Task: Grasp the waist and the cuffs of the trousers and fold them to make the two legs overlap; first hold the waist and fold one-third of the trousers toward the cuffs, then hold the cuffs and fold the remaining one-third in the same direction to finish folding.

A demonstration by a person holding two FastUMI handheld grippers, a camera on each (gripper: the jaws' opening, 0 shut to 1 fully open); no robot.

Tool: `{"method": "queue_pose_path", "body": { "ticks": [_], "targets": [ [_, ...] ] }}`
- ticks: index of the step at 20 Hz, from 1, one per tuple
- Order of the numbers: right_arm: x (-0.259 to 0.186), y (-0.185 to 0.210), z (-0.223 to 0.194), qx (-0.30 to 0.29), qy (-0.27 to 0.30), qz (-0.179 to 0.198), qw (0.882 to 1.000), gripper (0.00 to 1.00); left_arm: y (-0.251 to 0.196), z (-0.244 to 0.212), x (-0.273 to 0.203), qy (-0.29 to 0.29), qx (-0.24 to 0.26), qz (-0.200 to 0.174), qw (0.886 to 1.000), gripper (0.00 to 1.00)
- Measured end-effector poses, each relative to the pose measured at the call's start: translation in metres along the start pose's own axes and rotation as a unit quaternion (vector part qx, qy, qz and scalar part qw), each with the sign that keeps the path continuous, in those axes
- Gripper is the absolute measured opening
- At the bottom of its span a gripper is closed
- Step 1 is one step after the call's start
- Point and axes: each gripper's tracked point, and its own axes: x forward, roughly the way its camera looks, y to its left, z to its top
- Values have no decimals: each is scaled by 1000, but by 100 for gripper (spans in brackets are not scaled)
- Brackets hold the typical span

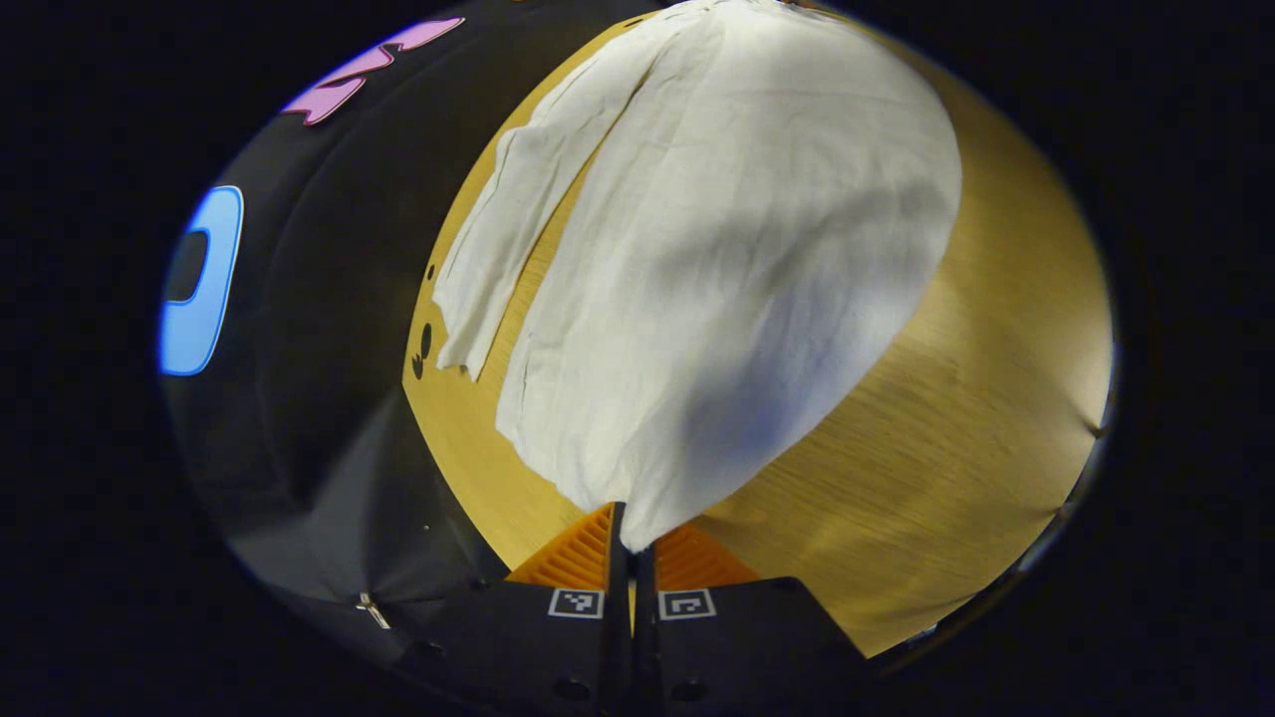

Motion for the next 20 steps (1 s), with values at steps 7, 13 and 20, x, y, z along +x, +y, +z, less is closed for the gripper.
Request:
{"method": "queue_pose_path", "body": {
  "ticks": [7, 13, 20],
  "targets": [
    [-28, -46, 5, -3, -19, -60, 998, 6, 25, 10, -21, -17, -62, 23, 998, 6],
    [-39, -116, 13, 9, -26, -114, 993, 6, 66, 32, -30, -57, -102, 25, 993, 6],
    [-30, -214, 6, 69, -14, -166, 984, 6, 178, 66, -24, -96, -171, 37, 980, 6]
  ]
}}
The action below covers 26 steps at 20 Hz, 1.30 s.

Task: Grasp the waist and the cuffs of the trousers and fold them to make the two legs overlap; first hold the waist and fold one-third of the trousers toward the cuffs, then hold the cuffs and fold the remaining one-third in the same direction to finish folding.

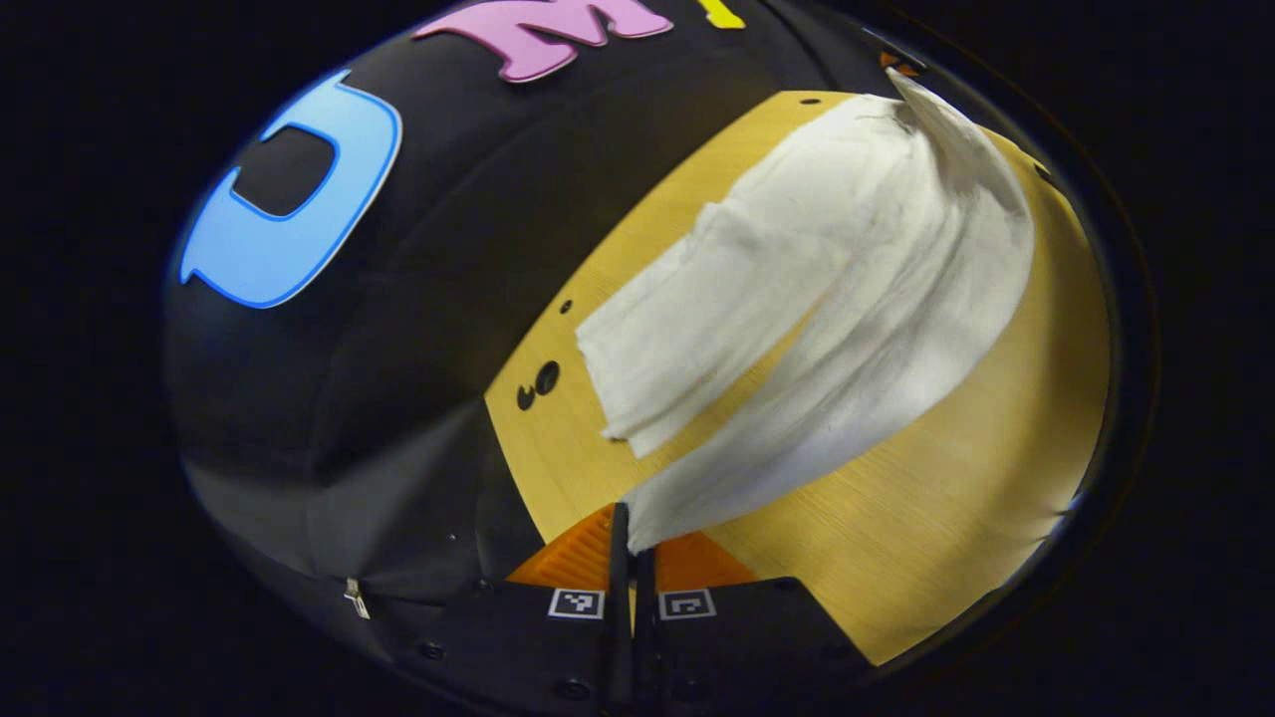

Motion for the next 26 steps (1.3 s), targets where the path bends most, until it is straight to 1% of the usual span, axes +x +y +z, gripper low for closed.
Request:
{"method": "queue_pose_path", "body": {
  "ticks": [3, 6, 8, 10, 12, 13, 15, 18, 20, 21, 22, 23, 24, 25, 26],
  "targets": [
    [27, -33, 0, 57, 16, -17, 998, 5, 39, 24, 29, -3, -30, 4, 1000, 6],
    [63, -42, 0, 115, 40, -16, 993, 6, 58, 43, 77, 7, -59, -6, 998, 6],
    [84, -35, -3, 129, 57, 0, 990, 6, 59, 54, 113, 15, -78, -9, 997, 5],
    [105, -21, -5, 136, 73, 21, 988, 6, 47, 55, 146, 34, -88, -21, 995, 5],
    [121, -10, -10, 146, 84, 37, 985, 6, 33, 50, 172, 55, -84, -34, 994, 5],
    [129, -8, -13, 153, 89, 41, 983, 6, 28, 49, 182, 57, -85, -36, 994, 6],
    [140, -1, -19, 180, 104, 51, 977, 6, 25, 48, 197, 58, -96, -32, 993, 6],
    [146, 5, -25, 224, 124, 62, 965, 8, 26, 46, 197, 48, -123, -19, 991, 7],
    [143, 2, -24, 241, 122, 56, 961, 19, 27, 45, 191, 42, -142, -10, 989, 10],
    [139, 4, -22, 257, 119, 59, 957, 44, 27, 44, 186, 40, -154, -7, 987, 12],
    [134, 5, -17, 277, 115, 61, 952, 45, 28, 43, 181, 36, -169, -3, 985, 16],
    [129, 6, -14, 298, 113, 64, 946, 55, 29, 41, 175, 32, -186, -1, 982, 26],
    [122, 10, -12, 324, 109, 66, 937, 77, 26, 39, 166, 27, -207, -1, 978, 28],
    [117, 10, -10, 347, 103, 62, 930, 98, 23, 40, 154, 23, -230, 1, 973, 37],
    [109, 8, -9, 368, 99, 56, 923, 98, 22, 37, 145, 15, -254, 2, 967, 45]
  ]
}}
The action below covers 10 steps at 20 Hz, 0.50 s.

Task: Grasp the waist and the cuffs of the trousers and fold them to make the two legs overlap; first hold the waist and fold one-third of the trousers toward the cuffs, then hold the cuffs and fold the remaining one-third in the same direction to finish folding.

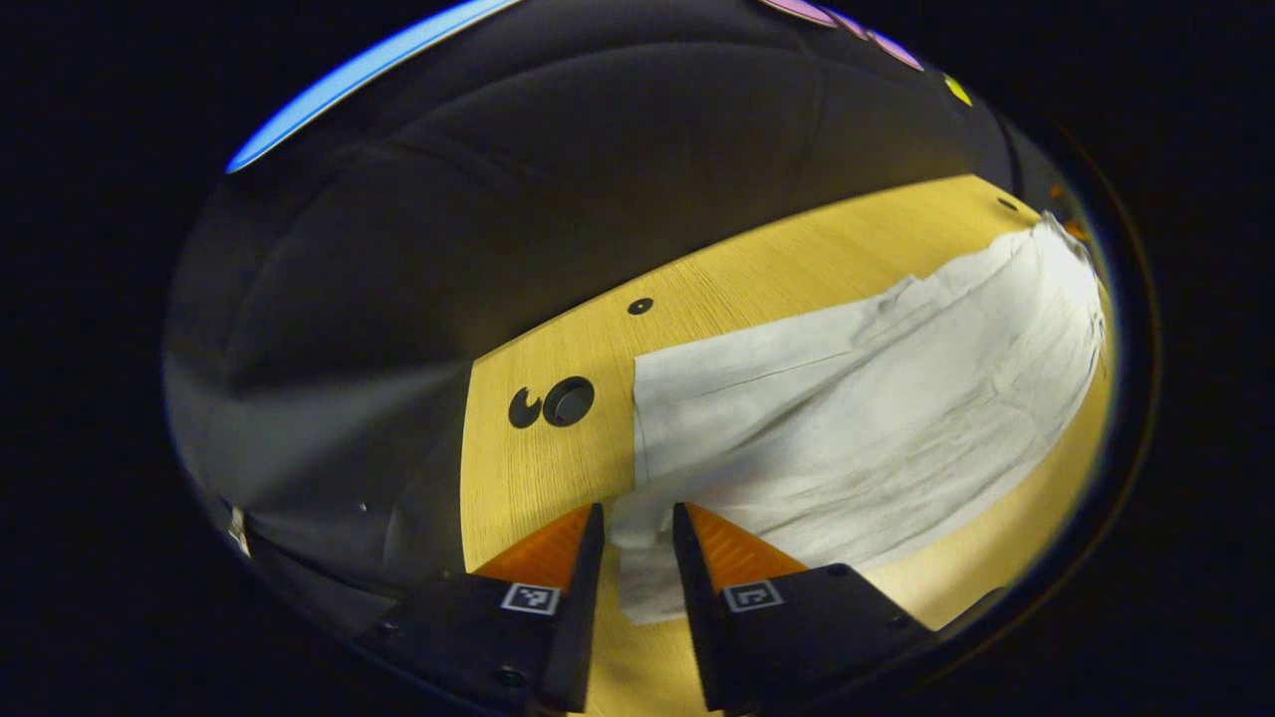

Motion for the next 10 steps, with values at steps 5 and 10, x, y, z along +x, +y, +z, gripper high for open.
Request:
{"method": "queue_pose_path", "body": {
  "ticks": [5, 10],
  "targets": [
    [-52, 5, 9, 106, -39, 2, 994, 98, 2, -12, -58, -41, -139, 6, 989, 78],
    [-94, 11, 8, 245, -74, 6, 967, 98, -8, -21, -147, -84, -221, 9, 972, 91]
  ]
}}
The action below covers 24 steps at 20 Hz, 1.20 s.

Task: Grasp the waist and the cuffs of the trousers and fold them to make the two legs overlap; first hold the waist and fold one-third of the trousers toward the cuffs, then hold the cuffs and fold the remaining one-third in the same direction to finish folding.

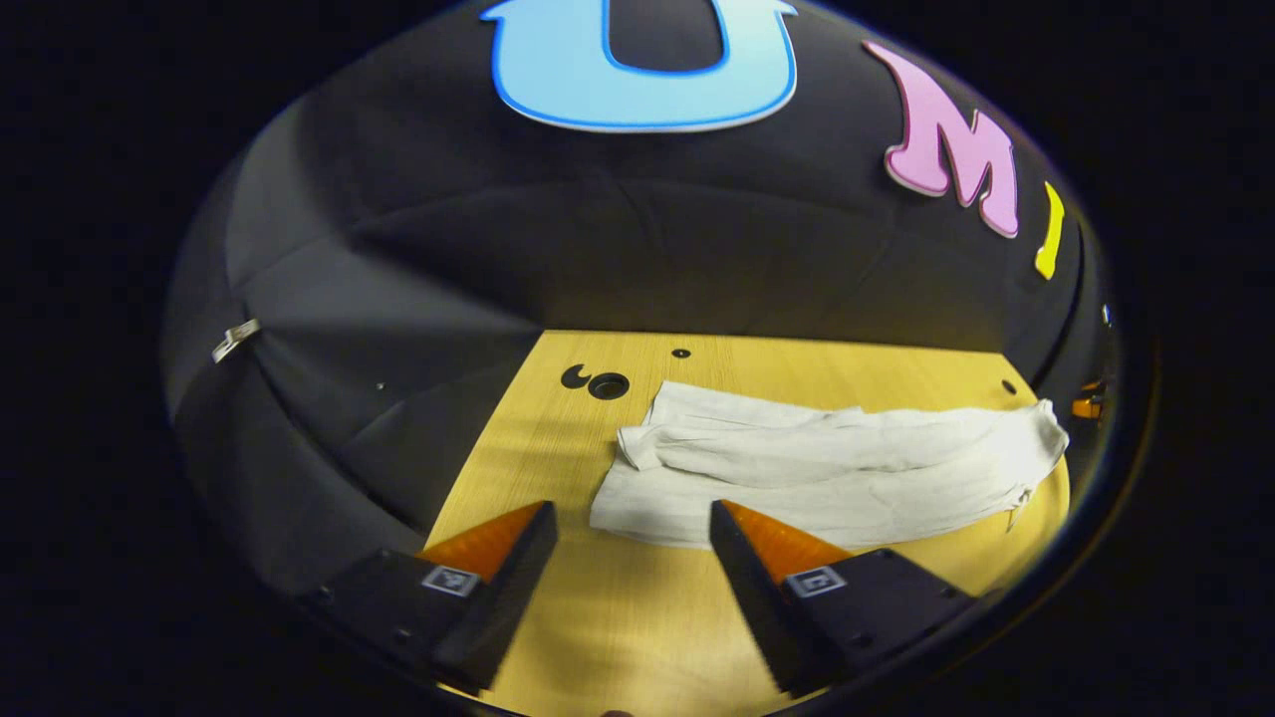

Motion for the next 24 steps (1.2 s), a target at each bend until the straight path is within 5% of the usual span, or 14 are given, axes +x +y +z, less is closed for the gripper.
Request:
{"method": "queue_pose_path", "body": {
  "ticks": [1, 10, 14, 24],
  "targets": [
    [-4, 1, -2, 25, -4, 0, 1000, 98, -3, 1, -20, -8, -2, 0, 1000, 99],
    [9, -2, -42, 217, 2, -46, 975, 99, -24, -27, -125, -57, -126, 22, 990, 97],
    [22, -14, -60, 266, 14, -78, 961, 99, -16, -18, -153, -81, -117, 57, 988, 97],
    [48, -6, -110, 332, 54, -90, 937, 99, -42, -4, -149, -64, -96, 47, 992, 97]
  ]
}}
